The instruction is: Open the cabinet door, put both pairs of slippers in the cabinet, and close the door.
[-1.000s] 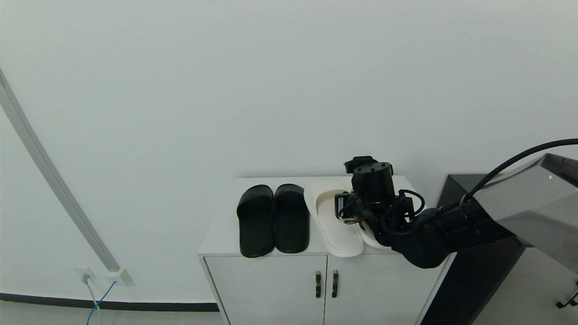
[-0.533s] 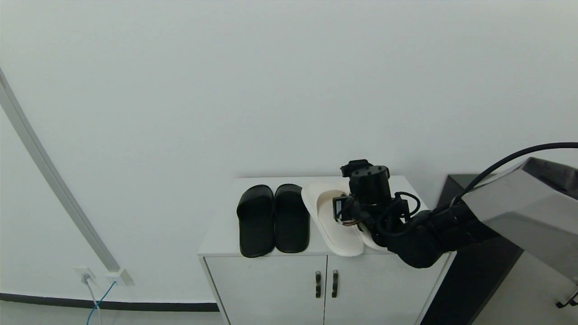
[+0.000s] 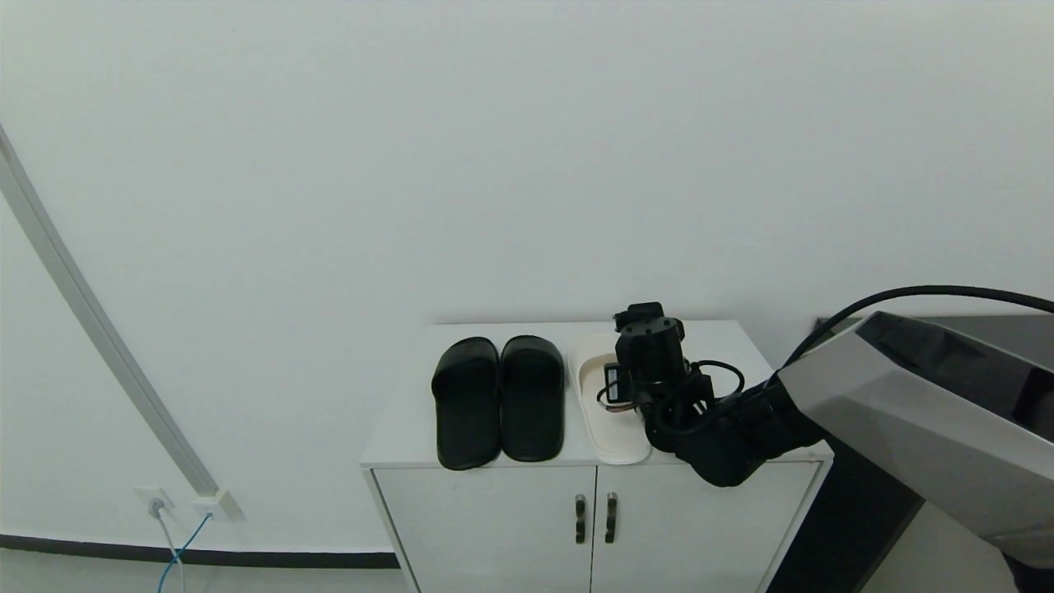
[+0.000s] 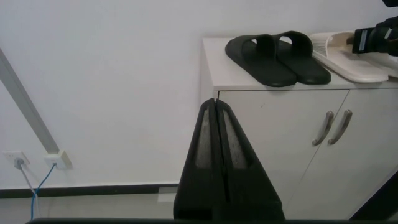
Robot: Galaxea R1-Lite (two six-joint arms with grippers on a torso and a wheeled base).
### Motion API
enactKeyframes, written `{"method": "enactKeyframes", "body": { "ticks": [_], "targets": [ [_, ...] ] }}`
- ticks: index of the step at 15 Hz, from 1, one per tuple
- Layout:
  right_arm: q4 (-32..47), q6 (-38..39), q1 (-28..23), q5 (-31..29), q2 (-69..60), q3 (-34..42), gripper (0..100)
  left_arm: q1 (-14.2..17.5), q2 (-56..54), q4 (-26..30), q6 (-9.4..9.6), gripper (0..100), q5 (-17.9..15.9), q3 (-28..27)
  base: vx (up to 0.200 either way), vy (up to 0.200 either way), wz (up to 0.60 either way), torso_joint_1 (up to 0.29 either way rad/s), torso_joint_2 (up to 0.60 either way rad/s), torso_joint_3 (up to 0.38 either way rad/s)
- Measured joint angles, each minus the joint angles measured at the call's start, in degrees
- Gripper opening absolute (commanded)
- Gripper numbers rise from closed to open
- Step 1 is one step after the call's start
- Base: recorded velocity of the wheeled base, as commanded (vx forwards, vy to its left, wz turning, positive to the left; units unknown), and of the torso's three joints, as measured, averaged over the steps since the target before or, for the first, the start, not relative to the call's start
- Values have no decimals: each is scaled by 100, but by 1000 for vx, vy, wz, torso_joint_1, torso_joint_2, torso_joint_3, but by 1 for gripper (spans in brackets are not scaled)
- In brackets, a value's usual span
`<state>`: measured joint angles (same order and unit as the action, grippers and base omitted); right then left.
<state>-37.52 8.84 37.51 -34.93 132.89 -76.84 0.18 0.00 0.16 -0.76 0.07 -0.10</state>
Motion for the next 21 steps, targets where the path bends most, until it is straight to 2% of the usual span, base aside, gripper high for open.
{"method": "enactKeyframes", "body": {
  "ticks": [1,2,11,17,20,21],
  "targets": [
    [0,20,0,-10,16,-4,0,-5,0,2,0,0,0,0,0,0,0,0,0,0],
    [0,27,0,-11,32,-1,100,-5,0,2,-2,0,0,0,0,0,0,0,0,0],
    [-13,345,22,37,-1,184,100,-2,0,2,0,0,0,0,0,0,0,0,0,0],
    [-176,391,-107,474,247,-128,100,-2,0,0,0,0,2,0,0,0,0,0,0,0],
    [-187,383,-179,494,380,-238,100,-2,0,2,-2,0,4,0,0,0,0,0,0,0],
    [-194,380,-193,490,405,-251,0,-2,0,2,-2,0,2,0,0,0,0,0,0,0]
  ]
}}
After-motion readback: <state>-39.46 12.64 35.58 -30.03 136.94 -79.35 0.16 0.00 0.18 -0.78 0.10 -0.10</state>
